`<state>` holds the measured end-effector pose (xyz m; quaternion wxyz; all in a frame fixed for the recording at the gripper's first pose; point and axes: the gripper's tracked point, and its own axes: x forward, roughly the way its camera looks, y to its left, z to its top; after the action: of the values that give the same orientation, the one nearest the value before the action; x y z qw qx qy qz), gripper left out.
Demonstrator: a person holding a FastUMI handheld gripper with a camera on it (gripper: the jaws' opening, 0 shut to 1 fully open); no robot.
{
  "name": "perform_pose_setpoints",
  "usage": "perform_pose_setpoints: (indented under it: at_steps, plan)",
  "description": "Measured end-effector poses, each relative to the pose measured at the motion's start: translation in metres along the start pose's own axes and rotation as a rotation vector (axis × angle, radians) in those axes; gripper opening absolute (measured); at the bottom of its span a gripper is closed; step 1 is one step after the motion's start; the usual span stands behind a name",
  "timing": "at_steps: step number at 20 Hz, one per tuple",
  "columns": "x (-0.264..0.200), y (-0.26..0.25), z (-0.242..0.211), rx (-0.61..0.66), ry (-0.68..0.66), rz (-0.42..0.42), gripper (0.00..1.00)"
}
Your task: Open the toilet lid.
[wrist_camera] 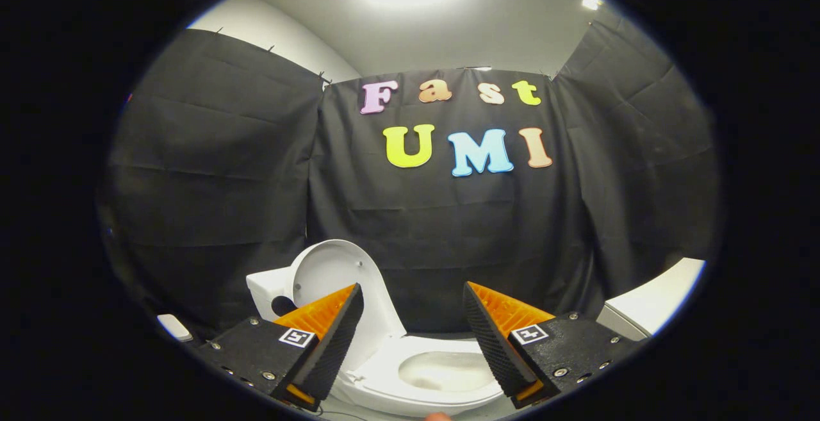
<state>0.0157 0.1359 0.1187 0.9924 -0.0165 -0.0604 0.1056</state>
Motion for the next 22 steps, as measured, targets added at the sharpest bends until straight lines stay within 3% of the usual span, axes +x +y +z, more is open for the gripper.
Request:
perform_pose_setpoints:
  at_steps: [22]
  plan:
    - [-0.018, -0.046, -0.032, -0.026, 0.02, -0.096, 0.96]
